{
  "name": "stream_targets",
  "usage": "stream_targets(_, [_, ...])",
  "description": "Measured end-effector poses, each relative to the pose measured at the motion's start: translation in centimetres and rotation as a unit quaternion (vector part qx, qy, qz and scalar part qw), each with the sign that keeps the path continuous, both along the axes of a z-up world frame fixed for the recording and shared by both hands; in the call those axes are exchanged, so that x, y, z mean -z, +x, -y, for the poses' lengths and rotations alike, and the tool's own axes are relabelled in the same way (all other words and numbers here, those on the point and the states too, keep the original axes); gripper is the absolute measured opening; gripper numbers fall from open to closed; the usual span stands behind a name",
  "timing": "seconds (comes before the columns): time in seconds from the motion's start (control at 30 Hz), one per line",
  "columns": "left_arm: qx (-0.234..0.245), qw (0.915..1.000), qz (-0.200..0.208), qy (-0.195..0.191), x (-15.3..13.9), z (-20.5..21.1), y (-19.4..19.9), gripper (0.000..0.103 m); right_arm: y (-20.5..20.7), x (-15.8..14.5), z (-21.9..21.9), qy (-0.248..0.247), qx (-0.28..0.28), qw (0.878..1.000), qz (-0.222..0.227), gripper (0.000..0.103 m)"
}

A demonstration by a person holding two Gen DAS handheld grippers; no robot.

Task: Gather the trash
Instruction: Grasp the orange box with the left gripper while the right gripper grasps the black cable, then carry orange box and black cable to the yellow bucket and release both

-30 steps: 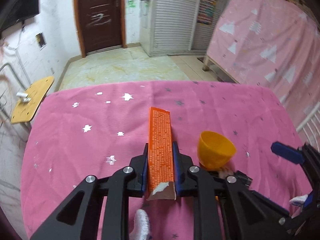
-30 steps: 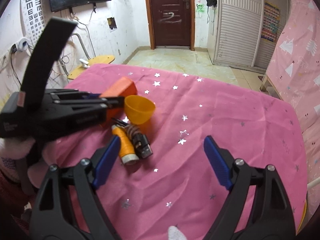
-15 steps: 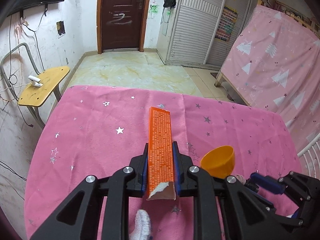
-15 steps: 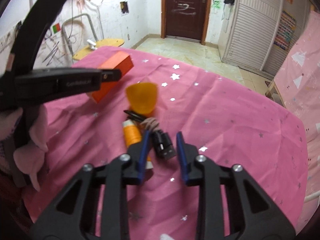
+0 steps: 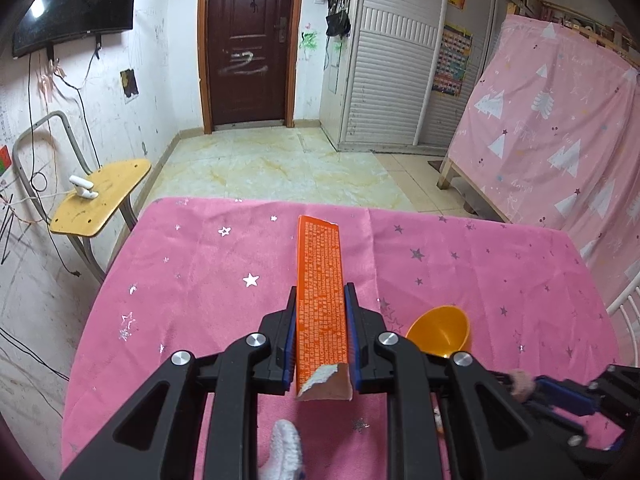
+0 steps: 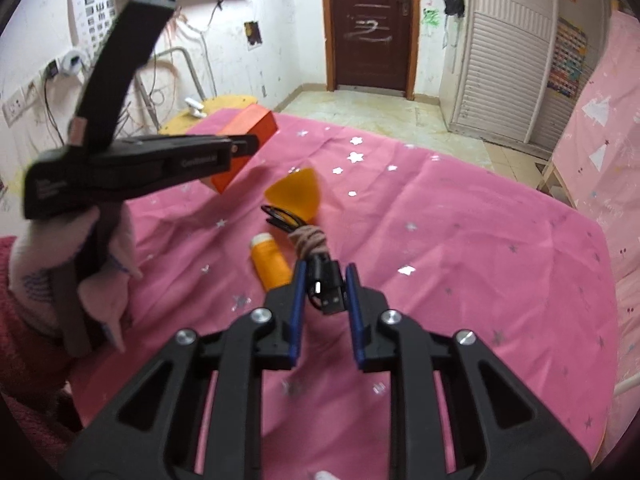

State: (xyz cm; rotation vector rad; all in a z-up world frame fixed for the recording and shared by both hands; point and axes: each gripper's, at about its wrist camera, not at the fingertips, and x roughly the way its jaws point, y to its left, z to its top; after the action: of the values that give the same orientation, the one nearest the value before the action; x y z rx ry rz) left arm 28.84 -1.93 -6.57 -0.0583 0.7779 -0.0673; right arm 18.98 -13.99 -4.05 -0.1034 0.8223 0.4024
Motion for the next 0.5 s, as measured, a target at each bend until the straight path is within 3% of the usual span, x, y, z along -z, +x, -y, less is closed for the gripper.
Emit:
stream_targets(0.2, [-0.008,0.9997,0.017,0.014,-0.4,0.4,-0.7,0.012,-1.7,-1.0,3.3,0.022,0.025,0.999,0.015,0.018])
stream_targets(0.5, [-0.007,0.9994,0.007,0.032,-1.1,1.9,-2.5,0.012,-4.1,-2.1,8.5,0.060,0.070,0.995,0.037,0.019])
